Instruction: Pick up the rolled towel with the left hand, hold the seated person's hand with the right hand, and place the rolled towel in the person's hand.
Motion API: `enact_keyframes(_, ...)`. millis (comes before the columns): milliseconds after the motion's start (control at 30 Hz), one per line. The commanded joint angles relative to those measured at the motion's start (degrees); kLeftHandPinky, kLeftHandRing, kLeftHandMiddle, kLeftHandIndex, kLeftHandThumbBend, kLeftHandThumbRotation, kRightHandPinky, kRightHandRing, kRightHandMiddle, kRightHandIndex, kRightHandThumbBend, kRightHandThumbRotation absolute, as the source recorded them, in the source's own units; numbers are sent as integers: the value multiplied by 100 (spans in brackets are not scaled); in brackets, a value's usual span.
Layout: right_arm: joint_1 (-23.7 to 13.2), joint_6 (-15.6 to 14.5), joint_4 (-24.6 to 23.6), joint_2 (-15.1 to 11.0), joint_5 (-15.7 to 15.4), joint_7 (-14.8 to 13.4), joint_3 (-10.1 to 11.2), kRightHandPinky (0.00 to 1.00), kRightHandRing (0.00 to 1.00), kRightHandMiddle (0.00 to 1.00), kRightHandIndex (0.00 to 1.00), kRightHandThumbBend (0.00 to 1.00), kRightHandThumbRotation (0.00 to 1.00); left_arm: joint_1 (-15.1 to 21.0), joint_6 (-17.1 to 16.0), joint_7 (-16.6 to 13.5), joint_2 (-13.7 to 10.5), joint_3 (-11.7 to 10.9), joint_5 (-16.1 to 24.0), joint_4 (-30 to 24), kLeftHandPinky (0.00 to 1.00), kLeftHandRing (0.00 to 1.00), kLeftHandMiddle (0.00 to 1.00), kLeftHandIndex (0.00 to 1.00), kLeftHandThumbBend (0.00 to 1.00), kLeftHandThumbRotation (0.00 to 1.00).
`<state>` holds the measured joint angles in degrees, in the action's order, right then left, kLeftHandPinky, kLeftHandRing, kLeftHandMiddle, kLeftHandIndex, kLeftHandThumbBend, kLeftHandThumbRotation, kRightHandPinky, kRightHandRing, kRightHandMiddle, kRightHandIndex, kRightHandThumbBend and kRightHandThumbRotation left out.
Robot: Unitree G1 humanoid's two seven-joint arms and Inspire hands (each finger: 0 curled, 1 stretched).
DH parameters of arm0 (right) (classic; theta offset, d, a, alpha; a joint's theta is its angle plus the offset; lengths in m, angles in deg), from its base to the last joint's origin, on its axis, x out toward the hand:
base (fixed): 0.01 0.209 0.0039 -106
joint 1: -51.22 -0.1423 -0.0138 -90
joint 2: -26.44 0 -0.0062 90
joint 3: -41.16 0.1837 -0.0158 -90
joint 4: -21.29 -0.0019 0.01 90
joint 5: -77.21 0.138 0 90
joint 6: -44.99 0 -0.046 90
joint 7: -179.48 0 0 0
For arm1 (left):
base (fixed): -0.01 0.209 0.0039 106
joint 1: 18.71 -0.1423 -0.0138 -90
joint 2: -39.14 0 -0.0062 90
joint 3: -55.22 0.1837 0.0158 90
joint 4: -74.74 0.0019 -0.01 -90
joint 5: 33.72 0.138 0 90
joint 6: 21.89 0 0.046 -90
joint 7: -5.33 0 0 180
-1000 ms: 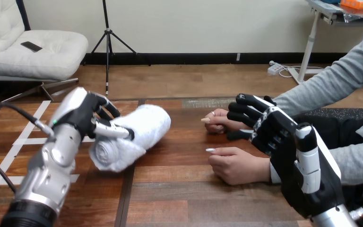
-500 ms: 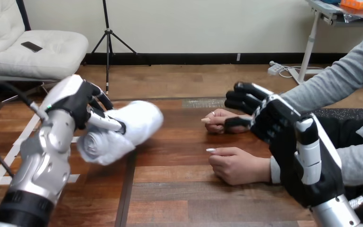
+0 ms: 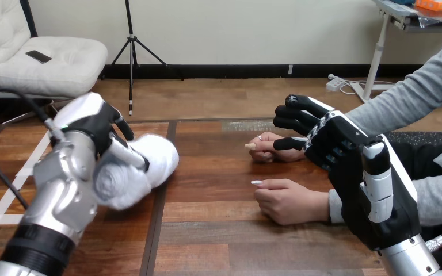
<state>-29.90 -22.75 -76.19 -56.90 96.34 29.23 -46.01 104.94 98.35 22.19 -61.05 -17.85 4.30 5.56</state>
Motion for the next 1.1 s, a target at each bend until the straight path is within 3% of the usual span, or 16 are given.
enact_keyframes(0, -291, 142, -16, -44, 46, 15, 71, 70, 82, 82, 82, 74, 100, 624, 106, 202, 47, 328, 288, -175, 27, 39, 48, 57, 79, 19)
enact_keyframes(300, -273, 135, -38, -57, 82, 31, 95, 70, 83, 83, 82, 77, 100, 725, 176, 389, 80, 588, 555, -75, 33, 49, 58, 63, 80, 32)
enact_keyframes(1067, -204, 134, -137, -14, 89, -22, 109, 71, 84, 83, 82, 77, 100, 860, 259, 783, 71, 800, 712, -37, 43, 59, 66, 71, 80, 34)
